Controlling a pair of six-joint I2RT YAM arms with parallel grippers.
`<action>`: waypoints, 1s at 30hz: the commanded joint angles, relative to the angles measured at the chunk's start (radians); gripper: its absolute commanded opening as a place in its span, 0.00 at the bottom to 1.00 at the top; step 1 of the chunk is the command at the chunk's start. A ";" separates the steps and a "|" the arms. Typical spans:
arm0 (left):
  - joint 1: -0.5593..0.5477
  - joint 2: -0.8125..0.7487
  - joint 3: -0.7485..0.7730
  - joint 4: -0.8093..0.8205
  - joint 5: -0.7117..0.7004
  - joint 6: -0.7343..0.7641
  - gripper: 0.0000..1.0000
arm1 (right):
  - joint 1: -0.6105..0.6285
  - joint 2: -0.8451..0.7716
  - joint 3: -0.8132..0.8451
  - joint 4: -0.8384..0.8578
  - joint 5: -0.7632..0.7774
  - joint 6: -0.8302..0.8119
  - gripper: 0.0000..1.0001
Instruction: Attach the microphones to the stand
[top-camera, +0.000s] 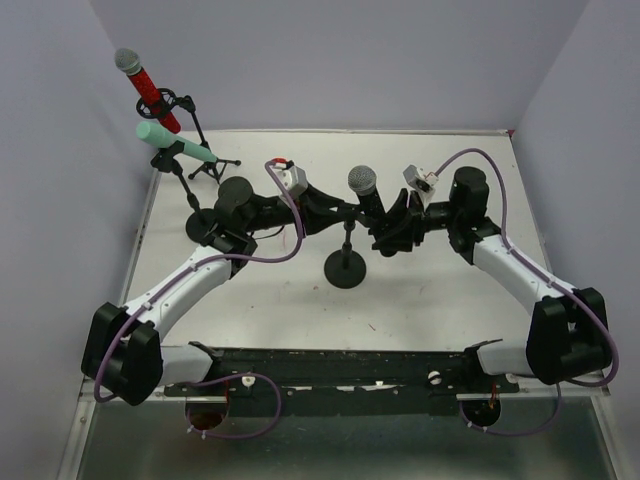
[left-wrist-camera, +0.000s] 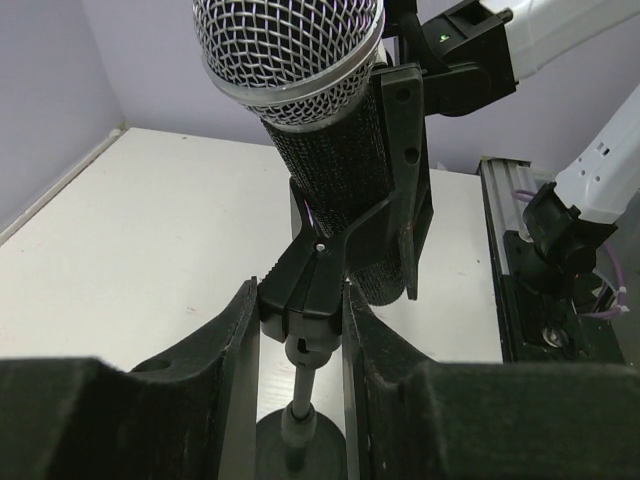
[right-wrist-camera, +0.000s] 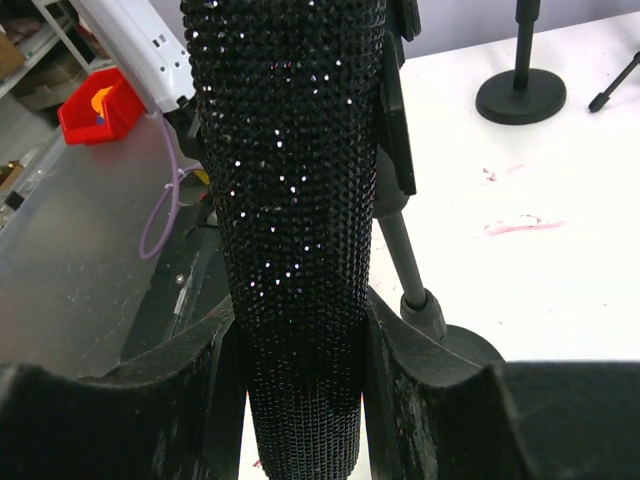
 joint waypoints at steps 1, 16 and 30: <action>-0.044 -0.031 -0.029 0.012 -0.021 -0.060 0.18 | 0.029 0.049 0.032 -0.018 0.094 -0.013 0.16; -0.139 -0.073 -0.092 0.024 -0.205 -0.121 0.18 | 0.083 0.093 -0.041 0.297 0.225 0.218 0.16; -0.146 -0.102 -0.138 0.056 -0.248 -0.153 0.25 | 0.112 0.098 -0.032 0.255 0.268 0.177 0.21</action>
